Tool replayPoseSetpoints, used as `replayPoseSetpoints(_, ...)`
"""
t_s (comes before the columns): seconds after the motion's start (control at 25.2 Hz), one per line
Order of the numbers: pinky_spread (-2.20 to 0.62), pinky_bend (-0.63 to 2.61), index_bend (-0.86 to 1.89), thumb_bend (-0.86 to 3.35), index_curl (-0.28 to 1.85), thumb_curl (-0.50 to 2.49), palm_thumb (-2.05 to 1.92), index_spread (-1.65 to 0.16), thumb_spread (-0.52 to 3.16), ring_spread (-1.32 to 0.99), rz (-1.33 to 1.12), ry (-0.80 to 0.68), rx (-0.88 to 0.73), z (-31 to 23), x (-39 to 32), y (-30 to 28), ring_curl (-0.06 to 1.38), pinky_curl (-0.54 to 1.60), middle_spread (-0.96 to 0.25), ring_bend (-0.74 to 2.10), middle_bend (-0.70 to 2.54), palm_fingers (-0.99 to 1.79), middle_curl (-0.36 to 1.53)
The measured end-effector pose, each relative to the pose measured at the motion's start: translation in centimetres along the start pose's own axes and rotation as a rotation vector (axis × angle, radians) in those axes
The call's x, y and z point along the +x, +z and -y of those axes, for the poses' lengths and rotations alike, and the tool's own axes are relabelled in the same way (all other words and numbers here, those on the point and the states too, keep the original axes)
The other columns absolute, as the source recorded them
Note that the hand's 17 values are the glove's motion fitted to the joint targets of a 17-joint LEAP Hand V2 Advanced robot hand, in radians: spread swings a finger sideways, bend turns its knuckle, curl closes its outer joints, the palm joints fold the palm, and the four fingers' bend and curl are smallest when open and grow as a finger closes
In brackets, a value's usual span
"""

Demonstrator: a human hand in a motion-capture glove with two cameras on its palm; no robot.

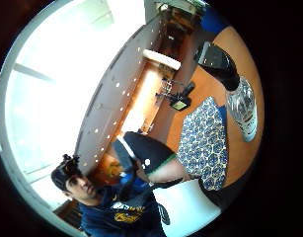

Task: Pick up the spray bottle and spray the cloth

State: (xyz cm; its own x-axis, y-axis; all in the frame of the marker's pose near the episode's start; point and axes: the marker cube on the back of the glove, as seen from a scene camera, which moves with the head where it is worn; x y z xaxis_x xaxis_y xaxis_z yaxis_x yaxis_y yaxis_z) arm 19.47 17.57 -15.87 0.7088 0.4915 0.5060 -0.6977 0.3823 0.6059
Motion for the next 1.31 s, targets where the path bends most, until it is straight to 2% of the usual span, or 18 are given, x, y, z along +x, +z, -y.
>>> replayPoseSetpoints(0.24,0.33,0.61,0.03,0.07,0.1,0.31,0.48,-0.44,1.0,0.09,0.083,0.11,-0.078,0.8,3.9,1.9,0.31,0.32,0.11,0.54,0.35,0.1,0.29)
replayPoseSetpoints(0.4,0.32,0.53,-0.01,0.11,0.06,0.34,0.6,-0.44,1.03,0.04,0.066,0.145,-0.096,1.4,5.6,2.2,0.34,0.29,0.09,0.67,0.47,0.2,0.33)
replayPoseSetpoints(0.71,0.27,0.46,-0.13,0.13,-0.04,0.38,0.74,-0.42,1.03,-0.13,0.054,0.155,-0.114,3.4,7.7,3.0,0.39,0.28,-0.05,0.94,0.78,0.6,0.41)
replayPoseSetpoints(0.91,0.14,0.57,-0.1,0.14,-0.04,0.41,0.83,-0.42,1.01,-0.19,0.083,0.112,-0.176,4.0,7.2,7.0,0.41,0.32,-0.11,0.98,0.8,0.73,0.42)
replayPoseSetpoints(1.07,-0.03,0.61,0.0,0.13,0.0,0.44,0.88,-0.4,0.98,-0.21,0.088,0.129,-0.192,4.0,6.2,10.4,0.39,0.34,-0.15,0.88,0.9,0.96,0.45)
replayPoseSetpoints(1.31,-0.22,0.59,0.13,0.08,0.09,0.48,0.91,-0.36,0.89,-0.23,0.045,0.209,-0.051,4.2,5.9,10.0,0.39,0.35,-0.16,0.8,0.81,1.18,0.45)
